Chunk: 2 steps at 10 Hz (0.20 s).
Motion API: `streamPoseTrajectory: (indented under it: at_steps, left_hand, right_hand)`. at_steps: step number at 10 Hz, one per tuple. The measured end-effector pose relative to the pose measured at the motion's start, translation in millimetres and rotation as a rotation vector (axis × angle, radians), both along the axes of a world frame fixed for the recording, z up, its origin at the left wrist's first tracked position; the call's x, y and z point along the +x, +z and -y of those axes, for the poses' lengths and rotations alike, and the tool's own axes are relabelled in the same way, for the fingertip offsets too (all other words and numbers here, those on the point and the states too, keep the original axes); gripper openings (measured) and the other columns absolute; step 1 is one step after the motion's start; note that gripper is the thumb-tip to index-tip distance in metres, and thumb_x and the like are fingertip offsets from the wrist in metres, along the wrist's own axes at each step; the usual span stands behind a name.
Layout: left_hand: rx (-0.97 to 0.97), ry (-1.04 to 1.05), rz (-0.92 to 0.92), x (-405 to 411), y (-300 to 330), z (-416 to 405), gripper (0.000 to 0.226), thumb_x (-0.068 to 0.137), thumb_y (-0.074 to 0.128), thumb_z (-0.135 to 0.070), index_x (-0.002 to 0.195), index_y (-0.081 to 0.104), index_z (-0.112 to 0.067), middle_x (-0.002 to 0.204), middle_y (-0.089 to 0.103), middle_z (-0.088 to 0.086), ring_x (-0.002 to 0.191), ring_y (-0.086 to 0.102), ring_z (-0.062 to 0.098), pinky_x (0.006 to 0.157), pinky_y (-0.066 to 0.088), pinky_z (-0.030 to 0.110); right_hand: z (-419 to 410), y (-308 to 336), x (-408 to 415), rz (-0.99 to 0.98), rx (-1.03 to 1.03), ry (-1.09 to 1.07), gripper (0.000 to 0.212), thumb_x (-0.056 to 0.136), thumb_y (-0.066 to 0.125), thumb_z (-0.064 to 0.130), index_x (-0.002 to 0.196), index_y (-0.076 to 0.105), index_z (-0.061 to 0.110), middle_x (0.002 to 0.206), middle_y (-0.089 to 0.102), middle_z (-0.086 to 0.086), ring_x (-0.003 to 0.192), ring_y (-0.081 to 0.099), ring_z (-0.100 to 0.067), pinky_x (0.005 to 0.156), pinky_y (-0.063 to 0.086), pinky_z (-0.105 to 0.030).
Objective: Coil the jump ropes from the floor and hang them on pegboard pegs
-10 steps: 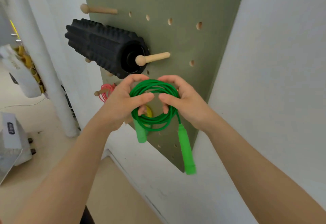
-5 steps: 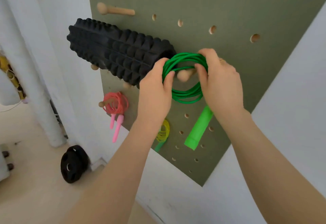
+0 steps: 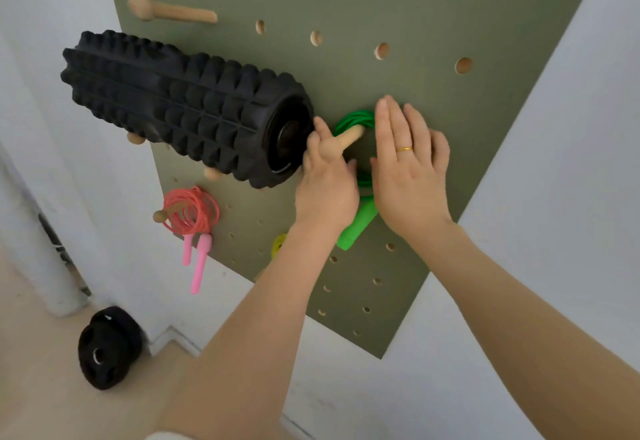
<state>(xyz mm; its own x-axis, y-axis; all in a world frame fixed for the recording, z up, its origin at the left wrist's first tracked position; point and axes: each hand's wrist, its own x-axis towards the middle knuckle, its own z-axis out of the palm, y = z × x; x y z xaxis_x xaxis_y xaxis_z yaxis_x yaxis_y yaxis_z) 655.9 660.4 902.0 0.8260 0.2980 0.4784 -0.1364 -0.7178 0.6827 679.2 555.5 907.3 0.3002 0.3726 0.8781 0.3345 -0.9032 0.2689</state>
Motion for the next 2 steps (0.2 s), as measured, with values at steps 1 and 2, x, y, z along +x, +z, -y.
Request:
streamPoseTrajectory:
  at_steps: [1, 2]
  left_hand:
    - [0.016, -0.102, 0.034, -17.0, -9.6, 2.5, 0.076, 0.097, 0.043, -0.029, 0.146, -0.008, 0.0, 0.156, -0.007, 0.017, 0.145, -0.003, 0.027, 0.114, 0.0, 0.029]
    - [0.003, -0.007, 0.215, -44.8, -20.5, 8.1, 0.073, 0.09, 0.049, -0.027, 0.145, 0.012, 0.004, 0.152, 0.017, 0.023, 0.142, 0.016, 0.033, 0.116, 0.013, 0.033]
  right_hand:
    - [10.4, 1.2, -14.2, -0.165, 0.042, 0.156, 0.063, 0.087, 0.048, 0.024, 0.143, 0.026, 0.006, 0.151, 0.03, -0.015, 0.135, 0.03, -0.03, 0.106, 0.026, -0.043]
    - [25.2, -1.4, -33.7, -0.2, 0.091, 0.353, 0.06, 0.087, 0.051, 0.02, 0.141, 0.028, 0.006, 0.148, 0.03, -0.021, 0.133, 0.031, -0.034, 0.105, 0.033, -0.048]
